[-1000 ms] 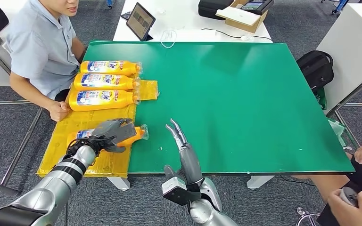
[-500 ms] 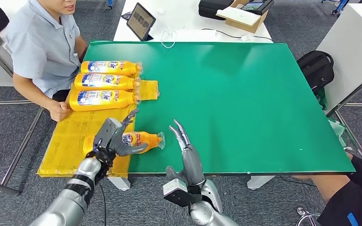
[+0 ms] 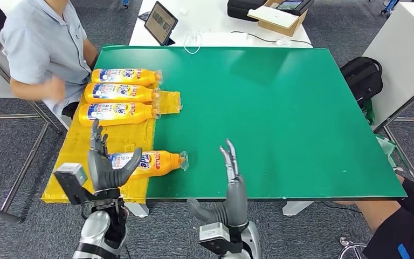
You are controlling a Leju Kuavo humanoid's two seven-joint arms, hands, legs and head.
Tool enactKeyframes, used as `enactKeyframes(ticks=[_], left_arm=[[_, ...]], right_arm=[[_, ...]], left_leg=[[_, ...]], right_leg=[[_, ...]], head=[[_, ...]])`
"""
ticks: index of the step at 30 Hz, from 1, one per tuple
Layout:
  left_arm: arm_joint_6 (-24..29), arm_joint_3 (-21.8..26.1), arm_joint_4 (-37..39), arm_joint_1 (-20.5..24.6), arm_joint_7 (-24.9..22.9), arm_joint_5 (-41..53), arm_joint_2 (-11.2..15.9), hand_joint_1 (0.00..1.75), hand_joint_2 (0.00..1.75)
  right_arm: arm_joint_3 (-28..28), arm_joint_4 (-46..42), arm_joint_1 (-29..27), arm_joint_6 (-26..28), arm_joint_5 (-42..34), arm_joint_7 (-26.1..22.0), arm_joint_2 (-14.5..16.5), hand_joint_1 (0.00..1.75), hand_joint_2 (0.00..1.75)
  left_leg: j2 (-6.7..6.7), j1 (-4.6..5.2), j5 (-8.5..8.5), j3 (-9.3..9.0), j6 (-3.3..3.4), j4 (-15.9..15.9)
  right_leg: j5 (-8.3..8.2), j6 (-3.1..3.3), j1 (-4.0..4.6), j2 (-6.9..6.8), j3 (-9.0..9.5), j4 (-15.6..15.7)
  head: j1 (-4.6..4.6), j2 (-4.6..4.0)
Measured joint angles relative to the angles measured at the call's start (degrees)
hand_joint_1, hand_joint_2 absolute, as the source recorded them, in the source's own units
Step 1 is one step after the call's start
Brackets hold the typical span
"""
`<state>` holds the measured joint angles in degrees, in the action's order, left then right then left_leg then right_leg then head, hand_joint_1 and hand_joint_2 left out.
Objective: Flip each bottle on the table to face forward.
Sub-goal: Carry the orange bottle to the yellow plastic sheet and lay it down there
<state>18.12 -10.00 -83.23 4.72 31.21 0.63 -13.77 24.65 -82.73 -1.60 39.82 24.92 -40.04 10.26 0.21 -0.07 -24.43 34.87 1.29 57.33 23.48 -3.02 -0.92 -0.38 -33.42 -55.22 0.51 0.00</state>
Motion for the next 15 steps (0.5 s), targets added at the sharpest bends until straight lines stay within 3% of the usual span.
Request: enactKeyframes(ticks=[2, 6, 12, 15], left_arm=[[-0.21, -0.36, -2.39, -1.2, 0.01, -1.7, 0.0, 0.0, 1.75], [-1.3, -1.72, -6.48, -3.18, -0.56, -6.02, -0.15, 0.0, 1.75], [2.02, -3.5, -10.69, -7.22, 1.13, -8.45, -0.35, 0.0, 1.75], [2.68, -4.22, -11.57, -8.89, 1.69, -7.88, -0.33, 0.0, 1.75]], right_arm=[[-1.23, -2.57, -1.31, 0.0, 0.48, 0.0, 0.32, 0.0, 1.75], [-3.62, -7.54, -2.89, 0.02, -2.75, 0.0, 1.73, 0.0, 0.0], [-7.6, -9.11, -4.2, 0.04, -11.24, 0.02, 4.03, 0.0, 0.0], [-9.17, -9.09, -4.56, 0.04, -11.71, 0.02, 4.82, 0.0, 0.0]], left_leg=[[0.0, 0.01, 0.01, 0.0, 0.01, 0.0], [-0.01, 0.01, 0.02, -0.04, 0.02, 0.0], [-0.01, 0.01, 0.01, -0.04, 0.01, 0.0], [-0.01, 0.01, 0.0, -0.03, 0.01, 0.0]], right_leg=[[-0.01, -0.01, -0.01, 0.0, 0.01, 0.0], [-0.02, -0.02, -0.02, 0.0, 0.06, 0.0], [-0.01, -0.02, -0.01, 0.0, 0.05, 0.0], [-0.01, -0.01, -0.01, 0.0, 0.04, 0.0]], head=[[0.0, 0.0], [0.0, 0.0], [0.01, 0.0], [0.01, 0.0]])
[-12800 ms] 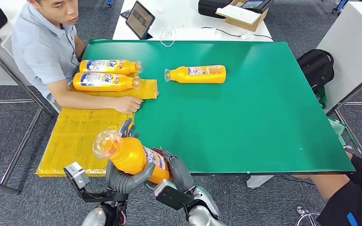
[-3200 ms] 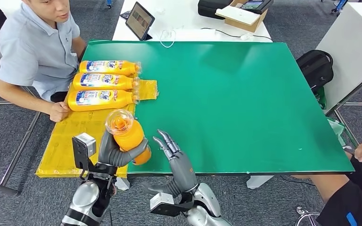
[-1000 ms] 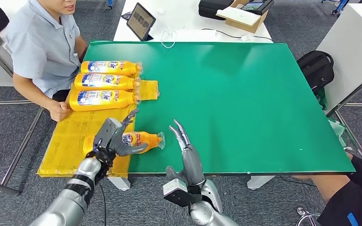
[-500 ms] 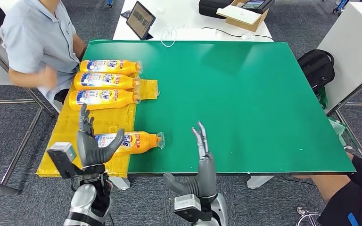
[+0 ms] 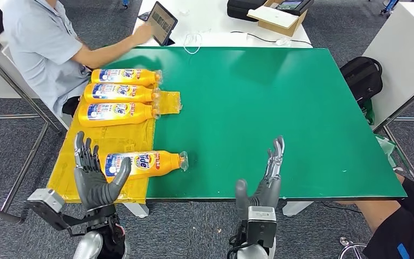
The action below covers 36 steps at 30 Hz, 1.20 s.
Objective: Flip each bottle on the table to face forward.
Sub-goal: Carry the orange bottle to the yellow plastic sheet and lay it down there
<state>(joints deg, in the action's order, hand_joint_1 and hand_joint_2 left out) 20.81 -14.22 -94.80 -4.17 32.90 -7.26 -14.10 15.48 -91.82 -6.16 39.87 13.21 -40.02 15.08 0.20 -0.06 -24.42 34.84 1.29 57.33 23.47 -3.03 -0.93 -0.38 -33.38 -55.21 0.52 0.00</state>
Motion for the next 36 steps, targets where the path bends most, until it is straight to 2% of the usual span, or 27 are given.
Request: enactKeyframes(ticks=[7, 11, 12, 15, 16, 26, 36], left_arm=[[0.76, -1.22, -0.3, -1.5, -0.59, 3.08, 0.03, 0.0, 1.75], [0.7, -2.61, 0.49, -2.07, -1.56, 5.41, 0.09, 0.0, 0.0], [0.73, -2.92, 0.77, -2.16, -1.7, 5.86, 0.11, 0.0, 0.0], [0.79, -3.72, 1.88, -2.27, -1.96, 6.85, 0.14, 0.0, 1.31], [0.83, -3.92, 2.29, -2.27, -1.9, 7.05, 0.14, 0.0, 1.75], [2.5, -5.36, 6.11, -1.44, -0.16, 8.23, 0.13, 0.0, 1.75], [4.72, -5.45, 8.84, -0.16, 2.46, 9.29, 0.02, 0.0, 1.75]], right_arm=[[-1.57, 0.5, -0.45, 0.0, -1.64, -0.01, 0.7, 0.0, 0.0], [-2.06, 0.43, -0.96, 0.0, -4.85, -0.01, 0.78, 0.0, 0.0], [-2.33, 0.18, -1.19, 0.0, -4.6, -0.02, 0.87, 0.0, 0.44], [-3.26, -0.57, -1.78, 0.0, -2.61, -0.02, 1.25, 0.0, 1.75], [-3.55, -0.7, -1.93, 0.0, -2.02, -0.02, 1.36, 0.0, 1.75], [-7.41, -1.54, -2.83, 0.0, 2.4, -0.02, 3.02, 0.0, 1.75], [-8.73, -1.31, -2.81, 0.0, 3.01, -0.02, 3.48, 0.0, 1.75]], left_leg=[[0.0, 0.0, 0.0, -0.02, 0.0, 0.0], [0.01, 0.01, 0.0, -0.02, 0.01, 0.0], [0.01, 0.01, 0.0, -0.02, 0.01, 0.0], [0.0, 0.01, 0.0, -0.02, 0.0, 0.0], [0.0, 0.01, 0.0, -0.02, 0.0, 0.0], [0.0, 0.01, 0.0, -0.03, 0.0, 0.0], [0.0, 0.01, 0.0, -0.02, 0.0, 0.0]], right_leg=[[0.0, 0.0, -0.01, 0.0, 0.02, 0.0], [0.0, 0.0, -0.01, -0.01, 0.02, 0.01], [0.0, 0.0, -0.01, 0.0, 0.02, 0.01], [0.0, 0.0, -0.01, 0.0, 0.01, 0.01], [0.0, 0.0, -0.01, 0.0, 0.0, 0.01], [0.0, 0.0, -0.01, 0.0, 0.01, 0.01], [0.0, 0.0, -0.01, 0.0, 0.01, 0.01]], head=[[-0.01, 0.0], [-0.01, 0.0], [-0.01, 0.0], [-0.01, 0.0], [-0.01, 0.0], [-0.01, 0.0], [-0.01, 0.0]])
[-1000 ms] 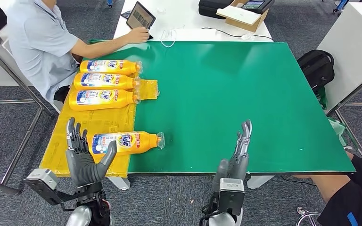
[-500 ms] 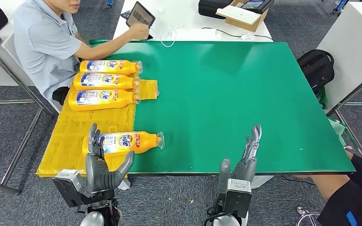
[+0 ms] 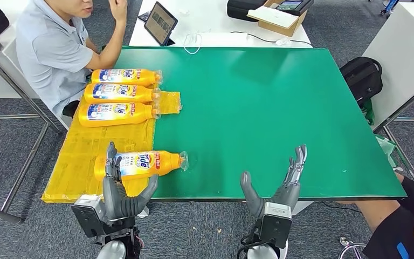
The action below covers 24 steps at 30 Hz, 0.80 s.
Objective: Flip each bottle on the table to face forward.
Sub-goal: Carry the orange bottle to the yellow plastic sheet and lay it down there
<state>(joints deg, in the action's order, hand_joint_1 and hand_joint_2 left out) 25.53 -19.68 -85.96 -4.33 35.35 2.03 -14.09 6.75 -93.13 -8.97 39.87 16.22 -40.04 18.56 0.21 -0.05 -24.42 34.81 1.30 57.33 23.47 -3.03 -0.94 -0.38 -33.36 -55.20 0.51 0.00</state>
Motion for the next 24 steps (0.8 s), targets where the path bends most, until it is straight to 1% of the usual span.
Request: enactKeyframes(ticks=[2, 6, 10, 14, 18, 21, 24], left_arm=[[-0.04, 0.01, 0.39, 0.35, 0.41, -0.56, -0.12, 0.0, 1.75], [-1.0, 0.02, 0.77, 0.74, 2.13, -1.65, -0.19, 0.0, 1.75], [-3.09, 0.17, 0.78, 0.7, 3.57, -2.98, -0.16, 0.0, 1.75], [-3.46, 0.4, 0.84, 0.69, 4.07, -3.31, -0.16, 0.0, 1.75], [0.85, 1.18, 1.37, 1.77, 4.58, -2.01, -0.43, 0.0, 1.75], [4.41, 1.62, 1.38, 3.47, 4.73, -0.82, -0.85, 0.0, 1.75], [5.99, 1.62, 0.91, 4.69, 4.78, -0.3, -1.01, 0.0, 1.75]], right_arm=[[-0.07, -0.01, 0.0, 0.0, 0.88, 0.0, 0.03, 0.0, 1.75], [-0.15, -0.08, -0.01, 0.0, 1.96, 0.0, 0.05, 0.0, 0.0], [-0.55, 0.25, 0.01, 0.0, -0.23, 0.0, 0.05, 0.0, 0.0], [-1.11, 0.75, 0.08, 0.0, -0.71, 0.0, 0.07, 0.0, 0.0], [-2.17, 1.3, 0.91, 0.0, 0.2, 0.0, 0.19, 0.0, 0.0], [-2.62, 1.61, 1.8, 0.0, -2.44, 0.0, 0.32, 0.0, 0.0], [-3.03, 1.99, 2.55, 0.0, -5.07, 0.01, 0.32, 0.0, 0.0]], left_leg=[[0.0, 0.0, 0.0, 0.0, 0.0, 0.0], [0.0, 0.0, 0.0, 0.0, 0.0, 0.0], [0.0, 0.0, 0.0, 0.0, 0.0, 0.0], [0.0, 0.0, 0.0, 0.01, 0.0, 0.0], [0.01, 0.0, 0.01, 0.0, 0.0, 0.0], [0.02, 0.0, 0.02, -0.02, 0.01, 0.0], [0.01, 0.0, 0.02, -0.04, 0.01, 0.0]], right_leg=[[0.0, 0.0, 0.0, 0.0, 0.0, 0.0], [0.0, 0.0, 0.0, 0.0, 0.01, 0.0], [0.0, 0.0, 0.0, 0.0, 0.02, 0.0], [0.0, 0.0, 0.0, 0.0, 0.01, 0.0], [0.0, 0.0, 0.0, 0.0, 0.01, 0.0], [-0.01, 0.0, 0.0, -0.01, 0.05, 0.0], [-0.02, -0.01, 0.0, 0.0, 0.08, -0.01]], head=[[0.01, 0.0], [0.0, 0.0], [0.0, 0.0], [0.0, 0.0], [0.01, 0.0], [0.01, 0.0], [0.01, 0.0]])
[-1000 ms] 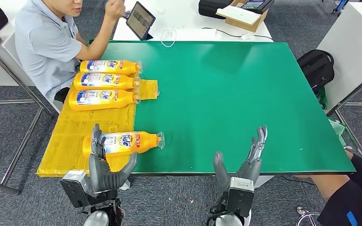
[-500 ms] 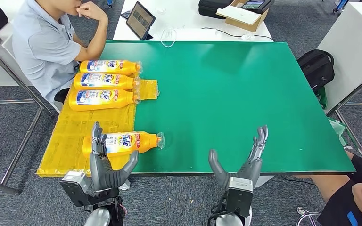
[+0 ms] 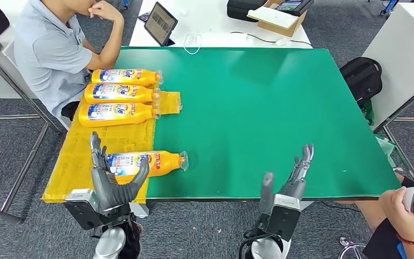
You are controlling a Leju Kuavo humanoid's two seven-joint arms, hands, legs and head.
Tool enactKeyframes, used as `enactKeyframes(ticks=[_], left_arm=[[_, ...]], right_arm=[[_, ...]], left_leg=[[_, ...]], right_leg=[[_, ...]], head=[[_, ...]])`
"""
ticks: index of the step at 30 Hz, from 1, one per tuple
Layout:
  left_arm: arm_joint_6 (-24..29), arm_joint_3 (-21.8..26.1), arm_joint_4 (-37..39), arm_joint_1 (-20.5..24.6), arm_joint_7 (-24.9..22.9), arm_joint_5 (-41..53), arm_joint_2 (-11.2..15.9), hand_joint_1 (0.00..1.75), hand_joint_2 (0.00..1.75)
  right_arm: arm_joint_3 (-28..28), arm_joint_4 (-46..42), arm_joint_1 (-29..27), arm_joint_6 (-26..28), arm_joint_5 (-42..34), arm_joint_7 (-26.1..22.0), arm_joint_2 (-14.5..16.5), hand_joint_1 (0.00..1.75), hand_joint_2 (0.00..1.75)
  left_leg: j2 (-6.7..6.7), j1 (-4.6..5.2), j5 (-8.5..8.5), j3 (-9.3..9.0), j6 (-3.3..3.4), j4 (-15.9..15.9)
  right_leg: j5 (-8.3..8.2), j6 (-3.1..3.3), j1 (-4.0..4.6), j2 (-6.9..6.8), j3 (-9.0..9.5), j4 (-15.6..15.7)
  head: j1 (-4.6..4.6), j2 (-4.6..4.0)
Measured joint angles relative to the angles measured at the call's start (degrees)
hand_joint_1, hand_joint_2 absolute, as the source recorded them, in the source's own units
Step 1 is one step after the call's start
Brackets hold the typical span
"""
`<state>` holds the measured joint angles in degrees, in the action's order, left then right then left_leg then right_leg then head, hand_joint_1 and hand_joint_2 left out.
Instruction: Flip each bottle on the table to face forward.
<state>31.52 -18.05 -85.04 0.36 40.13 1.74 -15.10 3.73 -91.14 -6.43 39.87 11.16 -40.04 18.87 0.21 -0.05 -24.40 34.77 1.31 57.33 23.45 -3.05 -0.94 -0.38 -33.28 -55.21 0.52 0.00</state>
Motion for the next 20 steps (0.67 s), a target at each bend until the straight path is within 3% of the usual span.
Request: enactKeyframes(ticks=[10, 20], left_arm=[[3.52, 0.89, -0.95, 5.96, 0.06, 1.14, 0.04, 0.0, 1.75], [7.6, 1.93, -0.75, 7.35, 0.04, 1.31, 0.29, 0.0, 1.75]], right_arm=[[1.8, 2.74, 1.85, 0.0, 0.45, -0.01, 0.56, 0.0, 0.0], [2.84, 3.52, 2.41, 0.0, 1.64, -0.01, 0.31, 0.0, 0.0]], left_leg=[[0.03, -0.01, 0.0, 0.0, 0.0, 0.0], [0.04, -0.01, 0.0, 0.02, 0.0, 0.0]], right_leg=[[-0.01, -0.01, 0.02, -0.03, 0.02, -0.01], [0.0, -0.01, 0.01, -0.03, 0.01, 0.0]], head=[[0.0, 0.0], [-0.02, 0.0]])
